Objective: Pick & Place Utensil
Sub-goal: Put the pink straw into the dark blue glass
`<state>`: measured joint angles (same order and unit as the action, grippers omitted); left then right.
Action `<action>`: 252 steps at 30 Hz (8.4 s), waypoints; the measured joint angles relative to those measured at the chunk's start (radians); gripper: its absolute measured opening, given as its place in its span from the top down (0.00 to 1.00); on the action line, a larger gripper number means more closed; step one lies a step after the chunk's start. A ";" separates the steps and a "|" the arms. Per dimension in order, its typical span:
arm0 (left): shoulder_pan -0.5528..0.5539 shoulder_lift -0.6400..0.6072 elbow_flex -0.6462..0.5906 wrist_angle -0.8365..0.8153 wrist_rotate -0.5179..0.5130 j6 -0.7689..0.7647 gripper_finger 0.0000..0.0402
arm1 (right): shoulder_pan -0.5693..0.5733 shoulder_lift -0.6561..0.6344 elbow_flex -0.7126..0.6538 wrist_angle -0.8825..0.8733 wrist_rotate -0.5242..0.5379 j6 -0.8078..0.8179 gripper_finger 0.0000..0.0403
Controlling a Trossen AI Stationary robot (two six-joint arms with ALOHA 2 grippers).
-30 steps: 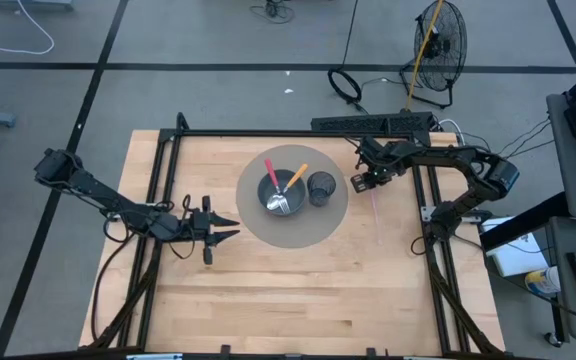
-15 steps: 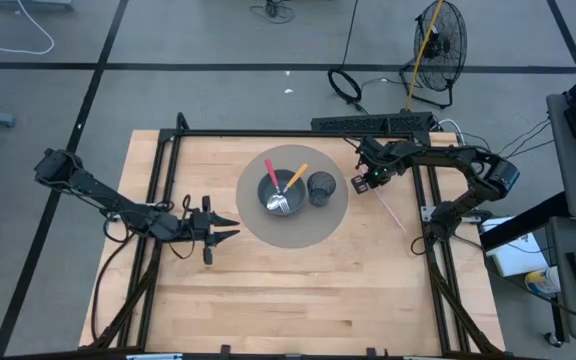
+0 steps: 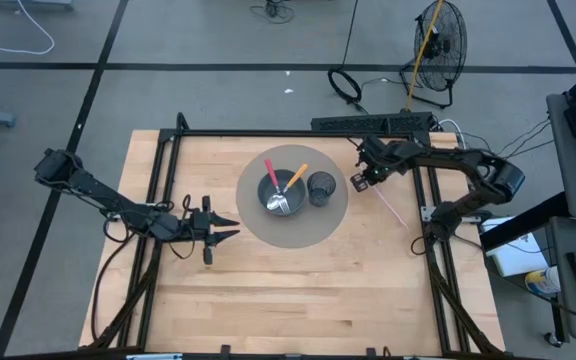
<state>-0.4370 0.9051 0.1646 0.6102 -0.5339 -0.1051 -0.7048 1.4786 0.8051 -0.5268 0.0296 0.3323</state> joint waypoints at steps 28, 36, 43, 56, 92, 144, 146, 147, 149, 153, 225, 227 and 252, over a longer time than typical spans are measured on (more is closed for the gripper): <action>0.000 0.000 0.000 0.000 -0.044 0.012 0.74 | 0.071 -0.560 0.003 0.463 -0.008 -0.146 1.00; 0.000 0.000 0.000 0.000 -0.044 0.019 0.74 | 0.154 -0.566 0.003 0.652 -0.037 -0.189 1.00; 0.000 0.000 0.000 0.000 -0.044 0.022 0.74 | 0.211 -0.566 0.003 0.743 -0.034 -0.225 1.00; 0.000 0.000 0.000 0.000 -0.054 0.020 0.74 | 0.340 -0.516 0.003 0.896 -0.035 -0.241 1.00; 0.000 0.000 0.000 0.000 -0.053 0.002 0.74 | 0.429 -0.442 -0.076 1.094 -0.031 -0.256 1.00; 0.000 0.000 0.000 0.029 -0.070 0.000 0.74 | 0.378 -0.129 -0.394 1.707 0.049 -0.155 1.00; 0.000 0.000 0.000 0.029 -0.069 -0.001 0.74 | 0.378 -0.115 -0.394 1.713 0.049 -0.148 1.00; 0.000 0.000 0.000 0.029 -0.070 -0.001 0.74 | 0.378 -0.109 -0.394 1.713 0.049 -0.143 1.00; 0.000 0.000 0.000 0.029 -0.070 -0.001 0.74 | 0.378 -0.095 -0.394 1.728 0.048 -0.138 1.00; 0.000 0.000 0.000 0.029 -0.070 -0.001 0.74 | 0.378 -0.088 -0.394 1.727 0.048 -0.135 1.00; 0.000 0.000 0.000 0.013 -0.070 -0.012 0.74 | 0.371 -0.202 -0.393 1.450 0.100 -0.150 0.17; 0.000 0.000 0.000 0.013 -0.070 -0.013 0.74 | 0.371 -0.215 -0.393 1.416 0.072 -0.159 0.15; 0.000 0.000 0.000 0.011 -0.072 0.005 0.74 | 0.373 -0.419 -0.394 1.088 0.182 -0.214 0.12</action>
<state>-0.4370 0.9051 0.1650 0.6215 -0.6060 -0.0998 -0.3321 1.0593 0.4110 0.5615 0.2115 0.1186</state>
